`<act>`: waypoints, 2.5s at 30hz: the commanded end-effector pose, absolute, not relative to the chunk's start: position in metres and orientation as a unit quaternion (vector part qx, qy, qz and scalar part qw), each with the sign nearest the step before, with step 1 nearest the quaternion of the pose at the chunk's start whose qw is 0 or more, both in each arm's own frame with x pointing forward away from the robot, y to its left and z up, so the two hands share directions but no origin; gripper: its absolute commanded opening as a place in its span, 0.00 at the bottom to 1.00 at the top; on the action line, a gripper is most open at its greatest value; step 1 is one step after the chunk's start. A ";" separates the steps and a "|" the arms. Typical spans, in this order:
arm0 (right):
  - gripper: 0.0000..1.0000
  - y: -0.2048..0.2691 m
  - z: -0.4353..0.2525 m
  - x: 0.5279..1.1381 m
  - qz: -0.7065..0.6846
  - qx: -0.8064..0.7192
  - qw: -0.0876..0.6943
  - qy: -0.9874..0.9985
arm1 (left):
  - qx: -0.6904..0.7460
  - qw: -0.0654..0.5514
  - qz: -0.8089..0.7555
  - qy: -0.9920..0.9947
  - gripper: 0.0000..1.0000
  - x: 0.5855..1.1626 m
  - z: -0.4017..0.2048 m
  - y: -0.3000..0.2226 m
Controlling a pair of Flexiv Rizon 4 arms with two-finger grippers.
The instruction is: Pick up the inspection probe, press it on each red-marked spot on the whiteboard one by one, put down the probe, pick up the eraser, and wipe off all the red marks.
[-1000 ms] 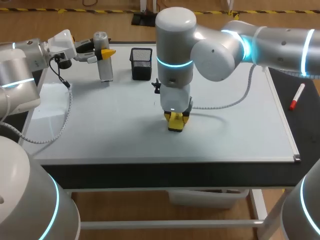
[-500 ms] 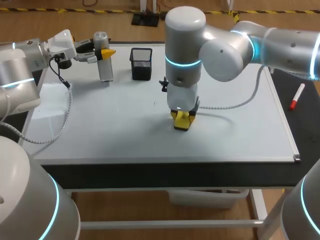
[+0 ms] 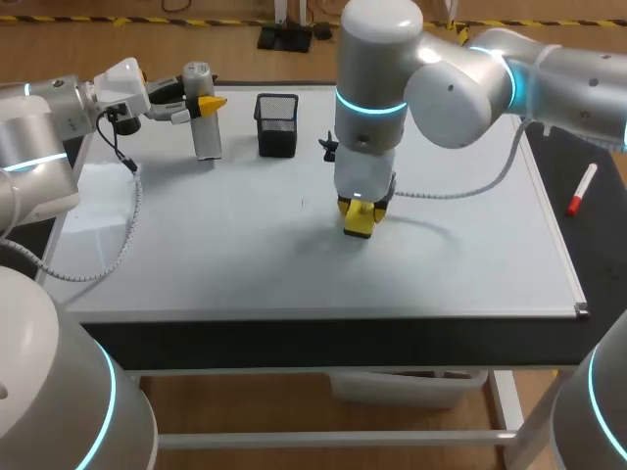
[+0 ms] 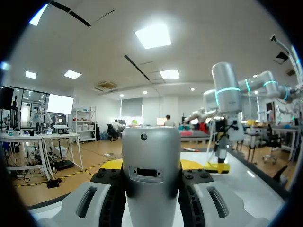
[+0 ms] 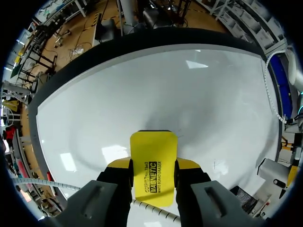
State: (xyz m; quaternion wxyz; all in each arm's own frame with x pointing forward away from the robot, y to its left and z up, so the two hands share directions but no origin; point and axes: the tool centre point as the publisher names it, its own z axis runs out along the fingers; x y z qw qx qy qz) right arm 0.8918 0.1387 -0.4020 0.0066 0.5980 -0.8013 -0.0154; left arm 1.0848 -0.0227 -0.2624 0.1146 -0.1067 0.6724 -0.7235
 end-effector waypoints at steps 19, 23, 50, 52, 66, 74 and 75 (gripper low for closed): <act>0.00 0.139 -0.388 0.906 -0.007 0.609 0.014 -0.793 | -0.106 0.115 -0.724 0.672 0.00 1.085 -0.262 -0.023; 0.00 0.139 -0.388 0.906 -0.007 0.609 0.014 -0.793 | -0.106 0.115 -0.724 0.672 0.00 1.085 -0.262 -0.023; 0.00 0.124 -0.394 1.048 0.008 0.673 0.034 -0.739 | -0.106 0.115 -0.724 0.672 0.00 1.085 -0.262 -0.023; 0.00 0.123 -0.394 1.060 0.004 0.686 0.022 -0.728 | -0.106 0.115 -0.724 0.672 0.00 1.085 -0.262 -0.023; 0.00 0.123 -0.402 1.120 0.003 0.700 0.041 -0.713 | -0.106 0.115 -0.724 0.672 0.00 1.085 -0.262 -0.023; 0.00 0.130 -0.405 1.134 -0.014 0.705 0.026 -0.709 | -0.106 0.115 -0.724 0.672 0.00 1.085 -0.262 -0.023; 0.00 0.130 -0.406 1.136 -0.015 0.704 0.028 -0.710 | -0.106 0.115 -0.724 0.672 0.00 1.085 -0.262 -0.023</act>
